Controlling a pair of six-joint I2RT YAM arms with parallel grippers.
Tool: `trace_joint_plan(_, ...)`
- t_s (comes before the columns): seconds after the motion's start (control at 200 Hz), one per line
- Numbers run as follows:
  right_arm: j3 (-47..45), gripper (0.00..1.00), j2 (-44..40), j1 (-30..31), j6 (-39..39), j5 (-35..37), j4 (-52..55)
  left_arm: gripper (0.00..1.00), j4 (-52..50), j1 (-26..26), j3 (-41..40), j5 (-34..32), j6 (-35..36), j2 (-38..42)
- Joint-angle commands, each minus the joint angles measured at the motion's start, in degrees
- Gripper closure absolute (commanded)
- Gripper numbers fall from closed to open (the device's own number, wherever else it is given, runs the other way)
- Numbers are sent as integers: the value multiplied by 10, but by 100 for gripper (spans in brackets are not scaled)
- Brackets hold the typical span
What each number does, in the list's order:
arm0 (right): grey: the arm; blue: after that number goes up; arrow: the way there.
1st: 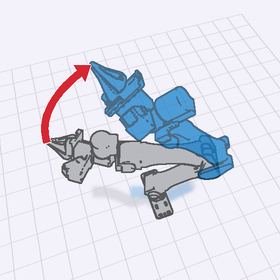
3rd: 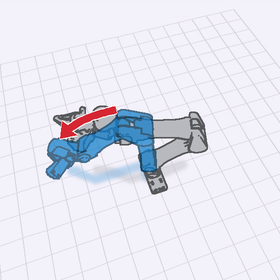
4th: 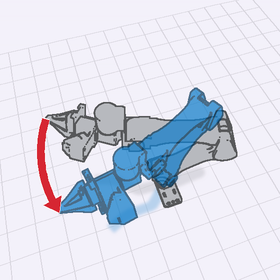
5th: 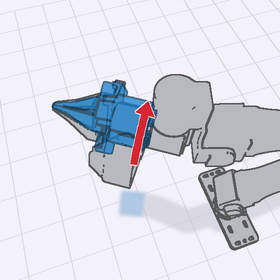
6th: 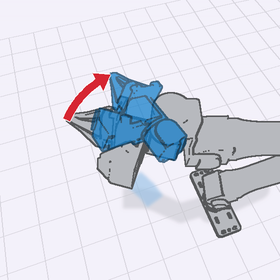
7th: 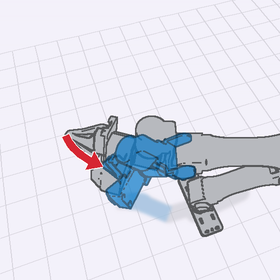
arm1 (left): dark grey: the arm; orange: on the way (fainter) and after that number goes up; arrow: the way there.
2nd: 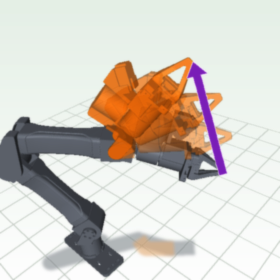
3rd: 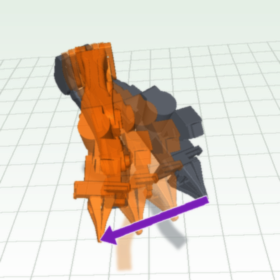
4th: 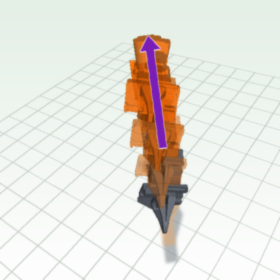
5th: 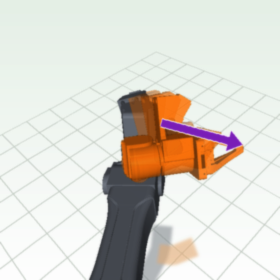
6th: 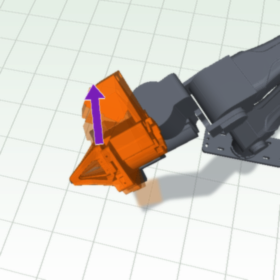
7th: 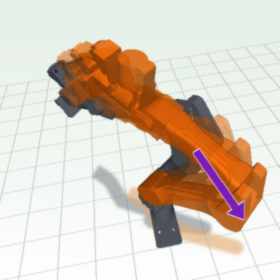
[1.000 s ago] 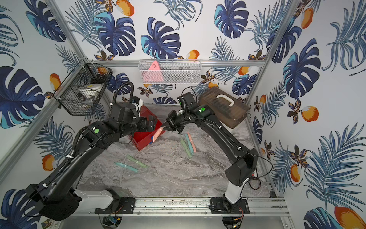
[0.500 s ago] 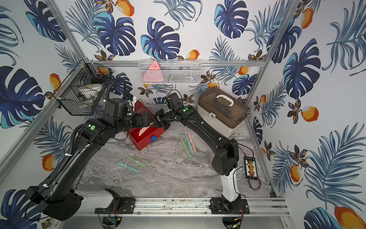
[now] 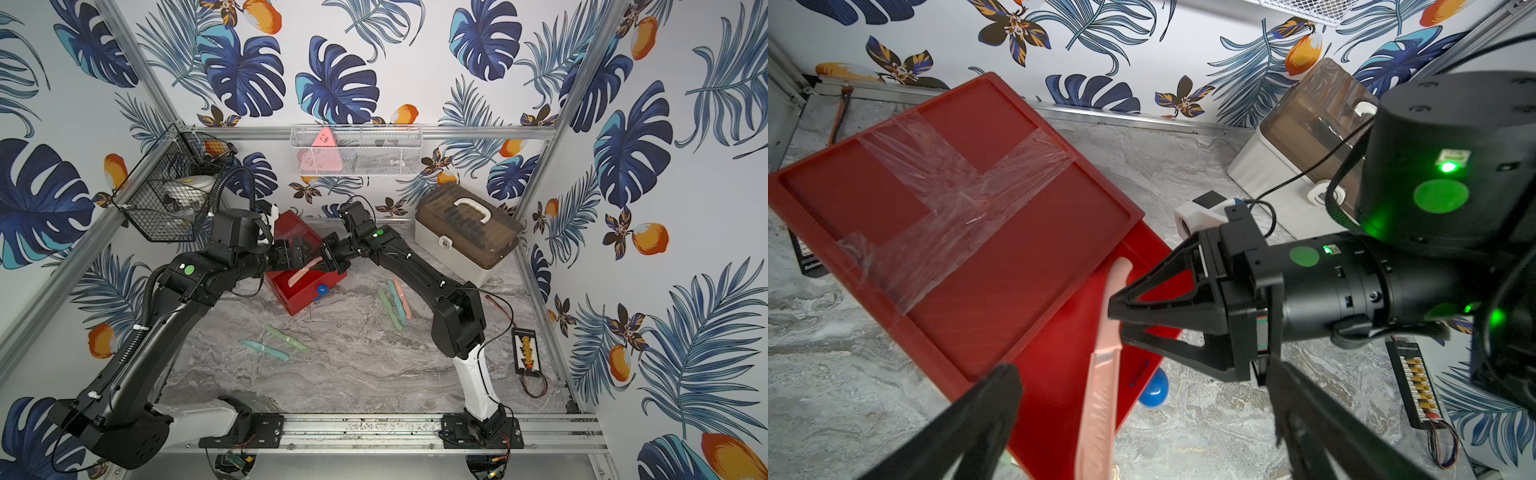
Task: Place the fruit knives into the drawer by color
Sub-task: Place the fruit knife in the drawer.
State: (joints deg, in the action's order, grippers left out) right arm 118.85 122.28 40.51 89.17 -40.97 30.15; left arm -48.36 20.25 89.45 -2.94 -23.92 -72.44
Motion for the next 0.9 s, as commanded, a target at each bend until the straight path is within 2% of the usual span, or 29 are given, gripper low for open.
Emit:
trace_joint_plan(0.0,9,63,5,-1,17,3,-55,1,21,-6,-7,26,6,3)
trace_joint_plan(0.075,12,57,3,-2,16,5,-52,1,19,-7,-8,30,7,5)
trace_joint_plan(0.24,2,56,-29,-2,1,3,-52,1,14,-12,-8,42,16,6)
trace_joint_plan(0.32,3,45,-50,-6,-38,-6,-20,1,10,-12,-10,54,17,7)
trace_joint_plan(0.505,-49,18,-126,-56,-217,3,108,1,11,-11,-35,95,17,14)
trace_joint_plan(0.685,-72,7,-138,-114,-445,50,270,1,34,-2,-84,115,-6,35)
trace_joint_plan(0.79,-56,1,-109,-117,-565,124,370,1,47,25,-110,109,-15,37)
trace_joint_plan(0.896,-72,1,-94,-117,-633,220,414,1,60,82,-123,87,-16,29)
